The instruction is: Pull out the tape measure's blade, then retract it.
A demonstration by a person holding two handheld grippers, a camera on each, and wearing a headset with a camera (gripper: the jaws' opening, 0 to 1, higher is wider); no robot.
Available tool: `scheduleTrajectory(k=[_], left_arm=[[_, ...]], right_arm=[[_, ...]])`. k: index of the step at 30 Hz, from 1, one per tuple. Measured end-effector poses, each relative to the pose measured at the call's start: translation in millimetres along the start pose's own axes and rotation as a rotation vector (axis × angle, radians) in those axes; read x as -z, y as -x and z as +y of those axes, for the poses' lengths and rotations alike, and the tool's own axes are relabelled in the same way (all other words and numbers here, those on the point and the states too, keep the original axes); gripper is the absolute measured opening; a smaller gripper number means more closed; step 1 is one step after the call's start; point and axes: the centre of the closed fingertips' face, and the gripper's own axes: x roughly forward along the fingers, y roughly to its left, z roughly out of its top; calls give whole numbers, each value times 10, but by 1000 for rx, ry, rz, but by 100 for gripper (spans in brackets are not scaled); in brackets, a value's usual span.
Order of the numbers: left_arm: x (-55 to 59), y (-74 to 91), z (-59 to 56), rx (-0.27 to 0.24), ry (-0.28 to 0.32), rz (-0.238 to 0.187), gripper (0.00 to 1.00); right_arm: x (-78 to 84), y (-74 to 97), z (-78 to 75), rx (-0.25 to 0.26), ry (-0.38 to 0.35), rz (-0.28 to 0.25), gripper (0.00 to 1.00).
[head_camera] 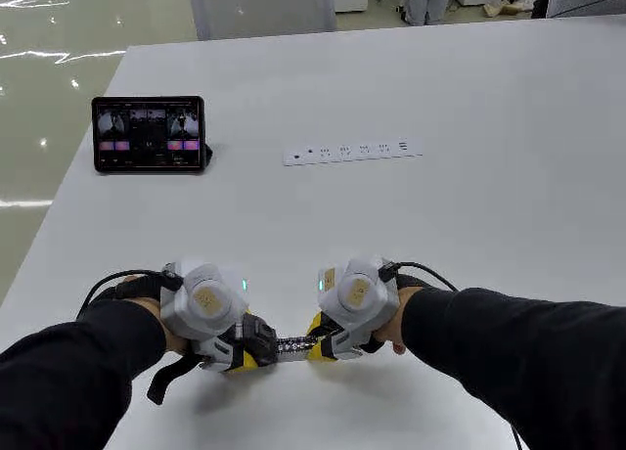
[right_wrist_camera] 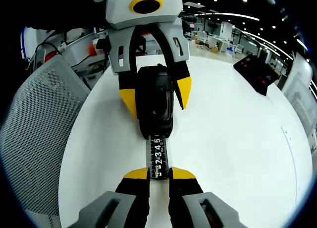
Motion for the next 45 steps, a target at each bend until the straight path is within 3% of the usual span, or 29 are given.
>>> scheduleTrajectory(k=[45], left_arm=[[2, 5, -6, -1, -3, 2, 36]], right_arm=[[264, 208, 27, 9, -45, 22, 10]])
